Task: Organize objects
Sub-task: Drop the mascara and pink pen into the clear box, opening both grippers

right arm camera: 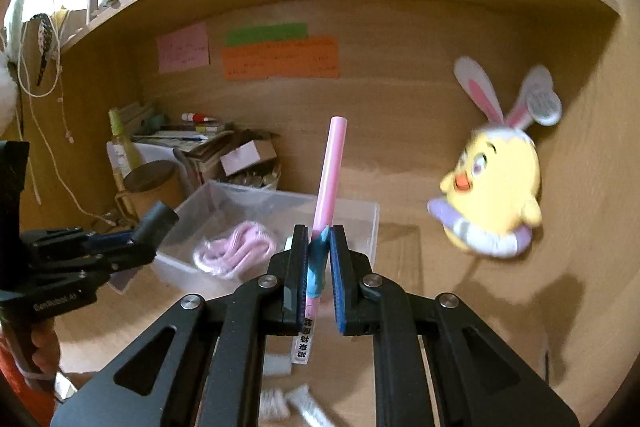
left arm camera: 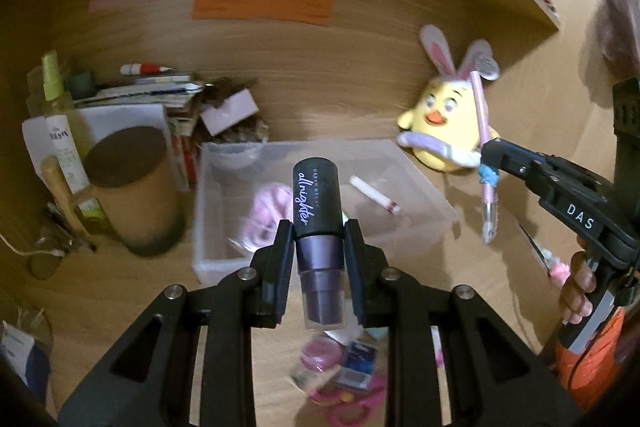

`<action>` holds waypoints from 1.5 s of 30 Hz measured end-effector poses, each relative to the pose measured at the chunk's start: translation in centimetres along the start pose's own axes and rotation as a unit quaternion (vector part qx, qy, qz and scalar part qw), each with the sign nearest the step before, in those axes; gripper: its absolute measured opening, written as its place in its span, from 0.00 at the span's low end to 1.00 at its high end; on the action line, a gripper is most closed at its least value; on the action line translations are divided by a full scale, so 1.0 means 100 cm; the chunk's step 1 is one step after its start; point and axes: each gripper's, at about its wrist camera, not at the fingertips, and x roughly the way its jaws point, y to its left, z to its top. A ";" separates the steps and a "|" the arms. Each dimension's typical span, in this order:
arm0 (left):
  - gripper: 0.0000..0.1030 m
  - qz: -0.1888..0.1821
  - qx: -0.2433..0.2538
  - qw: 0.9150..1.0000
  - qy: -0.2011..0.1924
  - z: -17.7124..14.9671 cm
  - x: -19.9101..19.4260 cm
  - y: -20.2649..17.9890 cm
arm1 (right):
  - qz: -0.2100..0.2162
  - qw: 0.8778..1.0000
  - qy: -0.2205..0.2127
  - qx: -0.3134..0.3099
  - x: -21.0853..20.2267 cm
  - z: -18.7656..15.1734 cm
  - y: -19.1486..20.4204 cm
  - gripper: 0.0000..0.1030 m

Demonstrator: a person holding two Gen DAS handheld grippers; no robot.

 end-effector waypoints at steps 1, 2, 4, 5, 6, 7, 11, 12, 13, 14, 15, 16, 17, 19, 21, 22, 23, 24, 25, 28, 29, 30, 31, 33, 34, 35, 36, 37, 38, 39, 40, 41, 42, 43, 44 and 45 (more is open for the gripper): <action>0.24 0.002 -0.004 1.000 0.003 0.003 0.004 0.005 | -0.005 1.000 0.002 -0.010 0.007 0.006 0.002 0.09; 0.24 0.004 -0.008 1.000 0.008 0.007 0.009 0.010 | -0.009 1.000 0.002 -0.016 0.011 0.010 0.004 0.09; 0.24 0.007 -0.012 1.000 0.017 0.011 0.017 0.016 | -0.016 0.999 0.006 -0.030 0.024 0.019 0.007 0.09; 0.24 0.010 -0.014 1.000 0.022 0.013 0.022 0.019 | -0.017 0.999 0.007 -0.034 0.028 0.021 0.008 0.09; 0.24 0.012 -0.014 0.999 0.027 0.014 0.026 0.020 | -0.020 0.999 0.010 -0.039 0.035 0.023 0.008 0.09; 0.24 0.015 -0.013 0.999 0.032 0.016 0.031 0.022 | -0.021 0.999 0.013 -0.044 0.041 0.025 0.010 0.09; 0.24 0.021 -0.007 0.999 0.047 0.021 0.049 0.021 | -0.022 0.997 0.040 -0.069 0.073 0.023 0.017 0.09; 0.24 0.020 -0.006 0.998 0.051 0.022 0.053 0.020 | -0.022 0.996 0.047 -0.074 0.079 0.021 0.019 0.09; 0.24 0.020 -0.004 0.998 0.054 0.023 0.057 0.019 | -0.023 0.995 0.054 -0.081 0.086 0.019 0.021 0.09; 0.24 0.021 -0.001 0.998 0.056 0.023 0.061 0.018 | -0.023 0.994 0.063 -0.087 0.094 0.016 0.022 0.09; 0.24 0.021 0.002 0.998 0.060 0.024 0.066 0.017 | -0.024 0.993 0.073 -0.095 0.103 0.012 0.024 0.09; 0.24 0.020 0.004 0.998 0.064 0.024 0.070 0.016 | -0.024 0.992 0.078 -0.099 0.107 0.010 0.025 0.09; 0.24 0.018 0.006 0.997 0.070 0.024 0.075 0.014 | -0.022 0.990 0.090 -0.107 0.115 0.006 0.027 0.09; 0.24 0.014 0.008 0.997 0.079 0.025 0.084 0.013 | -0.018 0.988 0.105 -0.114 0.126 0.002 0.028 0.09; 0.24 0.010 0.010 0.996 0.091 0.024 0.092 0.013 | -0.008 0.985 0.122 -0.120 0.135 -0.003 0.029 0.09; 0.24 0.009 0.011 0.995 0.097 0.023 0.096 0.013 | -0.006 0.984 0.127 -0.122 0.137 -0.005 0.030 0.09; 0.24 0.007 0.011 0.995 0.102 0.022 0.099 0.013 | -0.002 0.983 0.135 -0.125 0.141 -0.007 0.031 0.09; 0.24 0.003 0.009 0.994 0.108 0.021 0.101 0.013 | 0.003 0.982 0.142 -0.128 0.144 -0.009 0.031 0.09; 0.24 -0.001 0.006 0.993 0.115 0.020 0.104 0.015 | 0.007 0.981 0.148 -0.128 0.146 -0.010 0.032 0.09; 0.24 -0.002 0.005 0.992 0.125 0.018 0.108 0.015 | 0.021 0.979 0.162 -0.125 0.151 -0.014 0.032 0.09; 0.24 -0.003 0.005 0.992 0.128 0.017 0.110 0.014 | 0.025 0.978 0.166 -0.123 0.152 -0.014 0.032 0.09; 0.24 -0.004 0.004 0.991 0.131 0.017 0.110 0.014 | 0.029 0.977 0.171 -0.121 0.154 -0.015 0.032 0.09; 0.24 -0.004 0.003 0.991 0.130 0.018 0.109 0.014 | 0.035 0.977 0.176 -0.120 0.155 -0.016 0.032 0.10; 0.24 -0.006 0.001 0.992 0.126 0.018 0.104 0.013 | 0.036 0.976 0.178 -0.116 0.155 -0.017 0.032 0.09; 0.25 -0.007 0.001 0.992 0.124 0.019 0.102 0.013 | 0.036 0.977 0.178 -0.114 0.153 -0.016 0.032 0.09; 0.29 -0.009 0.000 0.993 0.121 0.019 0.098 0.013 | 0.037 0.977 0.176 -0.112 0.151 -0.016 0.031 0.09; 0.36 -0.011 -0.001 0.993 0.118 0.019 0.095 0.012 | 0.038 0.978 0.174 -0.110 0.148 -0.015 0.030 0.10; 0.40 -0.010 0.000 0.994 0.112 0.019 0.090 0.011 | 0.039 0.978 0.171 -0.108 0.144 -0.014 0.030 0.10; 0.49 -0.005 0.002 0.995 0.103 0.019 0.083 0.010 | 0.040 0.979 0.169 -0.106 0.141 -0.013 0.029 0.10; 0.55 0.000 0.006 0.995 0.096 0.018 0.078 0.008 | 0.040 0.980 0.164 -0.103 0.133 -0.013 0.027 0.11; 0.56 0.008 0.012 0.996 0.087 0.017 0.071 0.005 | 0.040 0.981 0.161 -0.101 0.129 -0.012 0.026 0.13; 0.58 0.011 0.017 0.996 0.081 0.016 0.066 0.003 | 0.041 0.982 0.158 -0.098 0.123 -0.011 0.025 0.15; 0.61 0.013 0.020 0.997 0.078 0.015 0.062 0.001 | 0.044 0.983 0.152 -0.095 0.115 -0.011 0.022 0.17; 0.64 0.013 0.022 0.997 0.075 0.013 0.056 0.000 | 0.044 0.984 0.145 -0.091 0.106 -0.010 0.020 0.20; 0.69 0.012 0.023 0.997 0.072 0.011 0.051 -0.001 | 0.043 0.985 0.140 -0.089 0.100 -0.010 0.019 0.24; 0.73 0.011 0.022 0.997 0.070 0.009 0.046 -0.002 | 0.044 0.986 0.134 -0.085 0.091 -0.010 0.017 0.26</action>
